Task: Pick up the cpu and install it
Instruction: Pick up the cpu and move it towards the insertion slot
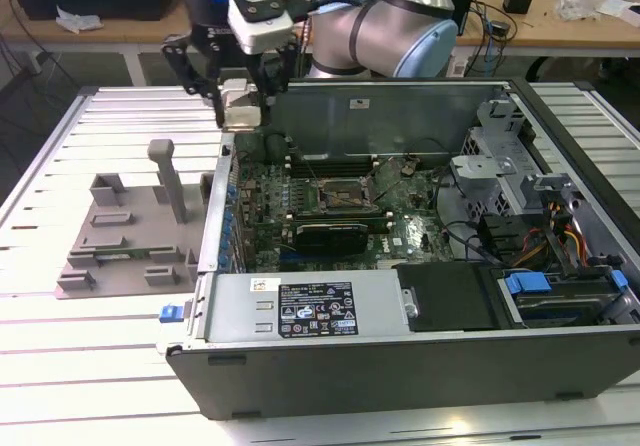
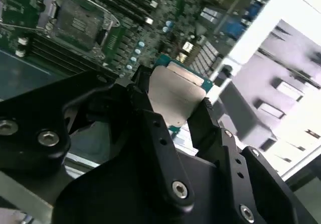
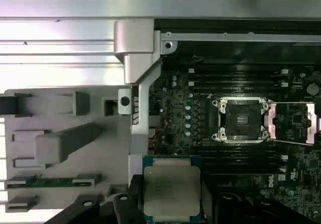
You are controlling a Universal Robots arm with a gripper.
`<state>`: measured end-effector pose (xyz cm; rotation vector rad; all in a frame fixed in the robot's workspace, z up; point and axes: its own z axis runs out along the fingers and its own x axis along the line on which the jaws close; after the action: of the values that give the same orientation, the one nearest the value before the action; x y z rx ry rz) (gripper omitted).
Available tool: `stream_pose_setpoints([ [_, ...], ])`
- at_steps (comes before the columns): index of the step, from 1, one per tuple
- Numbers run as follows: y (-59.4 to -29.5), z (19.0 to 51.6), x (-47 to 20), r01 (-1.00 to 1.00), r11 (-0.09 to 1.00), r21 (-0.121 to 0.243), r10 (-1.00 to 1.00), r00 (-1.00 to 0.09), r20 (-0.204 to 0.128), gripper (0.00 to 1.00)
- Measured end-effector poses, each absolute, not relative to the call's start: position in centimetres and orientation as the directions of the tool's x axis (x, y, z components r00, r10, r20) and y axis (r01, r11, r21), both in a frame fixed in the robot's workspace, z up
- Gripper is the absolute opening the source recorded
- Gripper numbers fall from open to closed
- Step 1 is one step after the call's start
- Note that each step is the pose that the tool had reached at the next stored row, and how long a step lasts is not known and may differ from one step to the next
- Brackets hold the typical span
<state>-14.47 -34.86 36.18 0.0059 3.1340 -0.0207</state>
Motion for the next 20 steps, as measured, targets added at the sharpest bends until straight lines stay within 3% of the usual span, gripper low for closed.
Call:
stream_pose_setpoints([
  [7,-33.7,33.0,-6.9,0.006,1.0,-0.013,0.006,-1.0,0.005,0.55],
  [20,-33.5,31.8,-4.3,0.006,1.0,-0.014,0.006,-1.0,0.006,0.55],
])
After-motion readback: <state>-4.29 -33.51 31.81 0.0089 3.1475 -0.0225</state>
